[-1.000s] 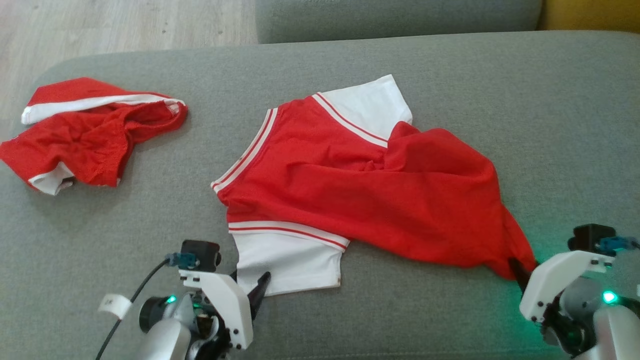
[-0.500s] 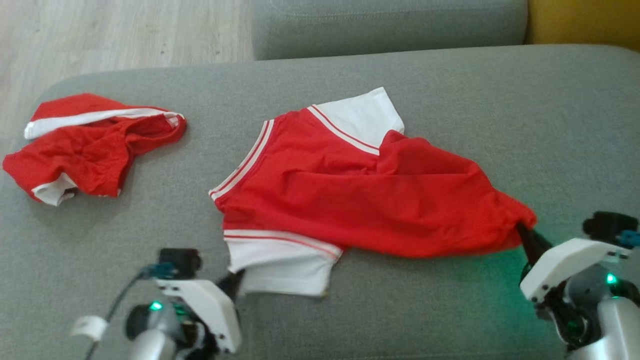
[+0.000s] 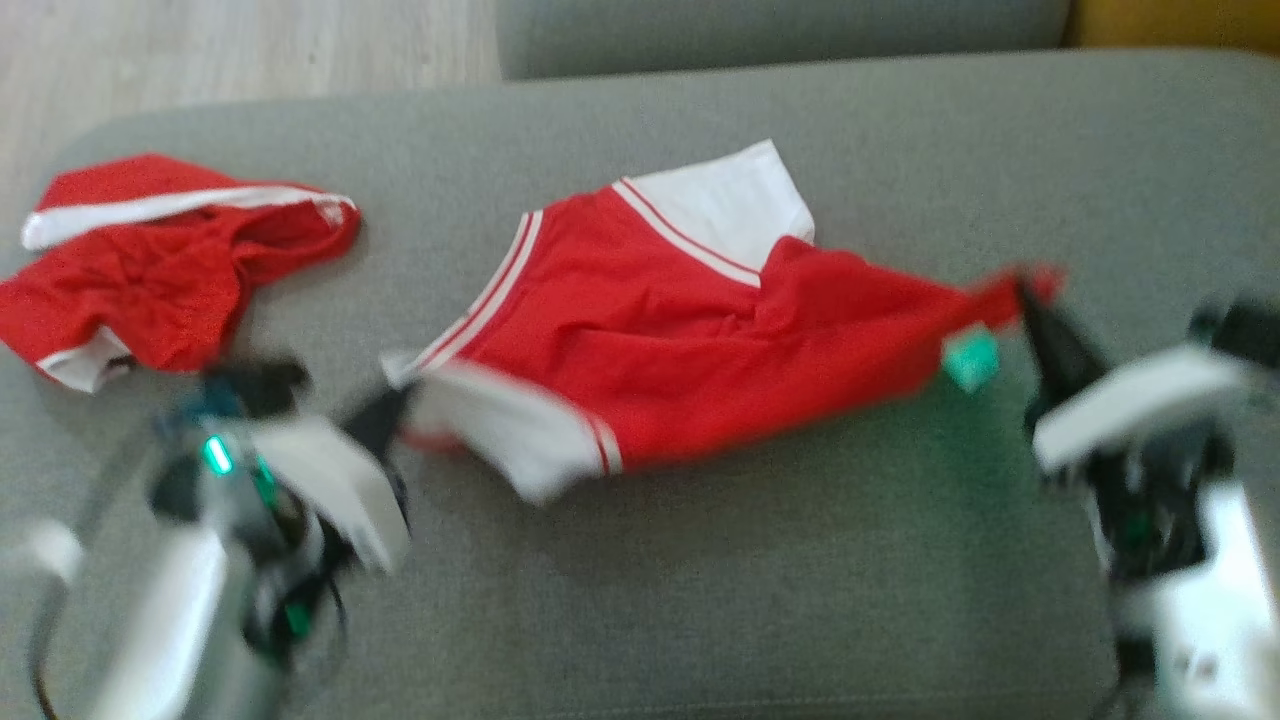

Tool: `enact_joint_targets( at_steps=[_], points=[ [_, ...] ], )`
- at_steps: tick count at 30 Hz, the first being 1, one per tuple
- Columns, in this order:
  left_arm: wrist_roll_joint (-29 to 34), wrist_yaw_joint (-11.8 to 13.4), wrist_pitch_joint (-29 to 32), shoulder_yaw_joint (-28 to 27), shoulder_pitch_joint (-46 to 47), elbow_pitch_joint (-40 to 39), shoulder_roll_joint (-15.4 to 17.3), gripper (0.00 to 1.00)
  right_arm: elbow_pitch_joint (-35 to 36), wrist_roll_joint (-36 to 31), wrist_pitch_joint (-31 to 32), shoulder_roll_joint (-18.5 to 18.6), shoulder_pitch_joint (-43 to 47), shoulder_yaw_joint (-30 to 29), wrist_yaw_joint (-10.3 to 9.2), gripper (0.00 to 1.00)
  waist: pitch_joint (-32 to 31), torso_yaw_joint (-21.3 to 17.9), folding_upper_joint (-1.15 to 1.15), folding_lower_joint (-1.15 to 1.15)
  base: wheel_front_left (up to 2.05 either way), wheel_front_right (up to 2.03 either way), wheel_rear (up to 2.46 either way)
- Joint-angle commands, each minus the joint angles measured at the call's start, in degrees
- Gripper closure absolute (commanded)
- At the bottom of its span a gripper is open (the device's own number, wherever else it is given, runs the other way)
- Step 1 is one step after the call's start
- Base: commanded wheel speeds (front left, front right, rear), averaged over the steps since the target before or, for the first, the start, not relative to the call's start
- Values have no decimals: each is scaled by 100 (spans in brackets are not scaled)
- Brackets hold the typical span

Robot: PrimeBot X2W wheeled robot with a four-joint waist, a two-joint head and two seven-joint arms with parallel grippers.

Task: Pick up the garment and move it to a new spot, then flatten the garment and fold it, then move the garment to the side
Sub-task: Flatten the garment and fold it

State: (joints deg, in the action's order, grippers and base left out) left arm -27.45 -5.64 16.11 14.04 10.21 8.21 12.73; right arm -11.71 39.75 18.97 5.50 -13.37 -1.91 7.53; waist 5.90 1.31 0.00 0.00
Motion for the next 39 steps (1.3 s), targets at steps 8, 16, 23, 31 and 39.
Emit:
enact_joint_targets(
  at_steps=[8, 16, 23, 31, 39],
  points=[
    [164, -167, -111, 71, 3073, 1007, 609, 100, -519, 744, -263, 490, -2590, 654, -4, 100, 1104, 53, 0, 0, 0, 0, 0],
    [-253, -182, -406, 547, 5274, 2136, 696, 100, -1433, 969, -690, 744, -4646, 1205, -4, 100, 1774, 109, 0, 0, 0, 0, 0],
    [-761, -183, -857, 539, 6992, 2913, 726, 100, -2114, 1296, -1180, 915, -6354, 1620, -4, 100, 2067, 177, 0, 0, 0, 0, 0],
    [-1660, -184, -983, 159, 8449, 3620, 519, 100, -2756, 1724, -1591, 1109, -7704, 1849, -4, 100, 2091, 222, 0, 0, 0, 0, 0],
    [-2053, -184, -488, 717, 8550, 4022, 535, 100, -3221, 1890, -1594, 1362, -7805, 2487, -4, 100, 2030, 277, 0, 0, 0, 0, 0]
  ],
)
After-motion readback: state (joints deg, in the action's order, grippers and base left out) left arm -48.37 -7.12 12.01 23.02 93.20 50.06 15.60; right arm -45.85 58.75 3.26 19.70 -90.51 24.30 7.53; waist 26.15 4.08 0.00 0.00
